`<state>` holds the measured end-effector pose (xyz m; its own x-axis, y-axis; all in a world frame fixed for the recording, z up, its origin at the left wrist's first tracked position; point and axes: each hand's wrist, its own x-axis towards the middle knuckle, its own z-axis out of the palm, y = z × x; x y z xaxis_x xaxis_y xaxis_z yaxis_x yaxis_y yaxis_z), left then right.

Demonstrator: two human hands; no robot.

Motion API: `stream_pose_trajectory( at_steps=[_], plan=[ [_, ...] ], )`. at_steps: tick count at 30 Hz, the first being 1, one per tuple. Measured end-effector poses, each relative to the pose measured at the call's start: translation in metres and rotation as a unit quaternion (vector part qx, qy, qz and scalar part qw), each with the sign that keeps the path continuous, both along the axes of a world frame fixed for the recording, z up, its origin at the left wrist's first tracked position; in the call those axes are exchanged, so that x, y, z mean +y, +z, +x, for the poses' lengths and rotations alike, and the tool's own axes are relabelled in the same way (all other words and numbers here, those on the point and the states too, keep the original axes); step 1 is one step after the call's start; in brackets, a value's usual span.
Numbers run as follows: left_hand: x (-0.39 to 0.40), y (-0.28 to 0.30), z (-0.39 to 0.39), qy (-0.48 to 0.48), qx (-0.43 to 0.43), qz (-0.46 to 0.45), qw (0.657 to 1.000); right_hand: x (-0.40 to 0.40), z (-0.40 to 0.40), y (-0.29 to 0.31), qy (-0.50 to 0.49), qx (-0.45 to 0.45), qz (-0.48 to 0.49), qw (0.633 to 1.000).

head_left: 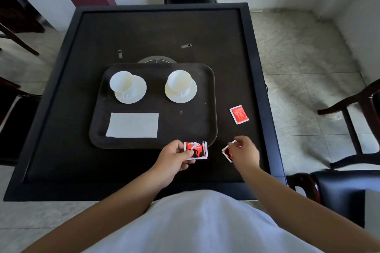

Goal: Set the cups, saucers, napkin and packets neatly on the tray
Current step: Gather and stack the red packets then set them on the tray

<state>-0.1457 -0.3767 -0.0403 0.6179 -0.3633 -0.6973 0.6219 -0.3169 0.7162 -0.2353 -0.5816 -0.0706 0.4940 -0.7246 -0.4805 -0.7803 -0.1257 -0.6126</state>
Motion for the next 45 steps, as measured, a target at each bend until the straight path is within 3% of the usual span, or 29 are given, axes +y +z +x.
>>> stream_pose_trajectory(
  at_steps=[4, 7, 10, 15, 19, 22, 25, 29, 37, 41, 45],
  plan=[
    [0.0, 0.0, 0.002, 0.001, -0.002, 0.012, 1.0, -0.009, -0.011, -0.013, -0.011, 0.165, -0.058, 0.985],
    [0.0, 0.0, 0.003, 0.006, -0.003, 0.024, 1.0, -0.006, -0.016, -0.02, 0.062, 0.198, -0.104, 0.973],
    [0.002, -0.001, 0.005, 0.007, -0.005, 0.029, 1.0, -0.005, -0.016, -0.023, 0.071, 0.155, -0.108, 0.979],
    [0.005, -0.003, 0.007, 0.02, -0.008, 0.02, 1.0, -0.01, -0.01, -0.014, 0.023, -0.009, 0.032, 0.999],
    [0.005, -0.002, 0.007, 0.04, 0.005, 0.006, 0.999, -0.004, 0.0, 0.008, -0.086, -0.163, 0.18, 0.966],
    [0.005, 0.001, 0.005, 0.051, 0.008, -0.001, 0.999, 0.004, 0.011, 0.027, -0.031, -0.222, 0.214, 0.951],
    [0.004, 0.007, 0.003, 0.041, 0.019, -0.026, 0.999, 0.016, 0.021, 0.044, 0.102, -0.206, 0.175, 0.957],
    [0.002, 0.016, 0.0, 0.01, 0.031, -0.065, 0.997, 0.032, 0.031, 0.059, 0.245, -0.132, 0.02, 0.96],
    [0.009, 0.023, -0.001, 0.006, 0.029, -0.099, 0.995, 0.044, 0.03, 0.062, 0.308, -0.166, -0.05, 0.935],
    [0.007, 0.022, -0.002, -0.01, 0.019, -0.096, 0.995, 0.049, 0.029, 0.058, 0.29, -0.188, -0.062, 0.936],
    [0.006, 0.023, 0.0, -0.003, 0.014, -0.098, 0.995, 0.046, 0.027, 0.055, 0.2, -0.156, 0.06, 0.965]
  ],
)
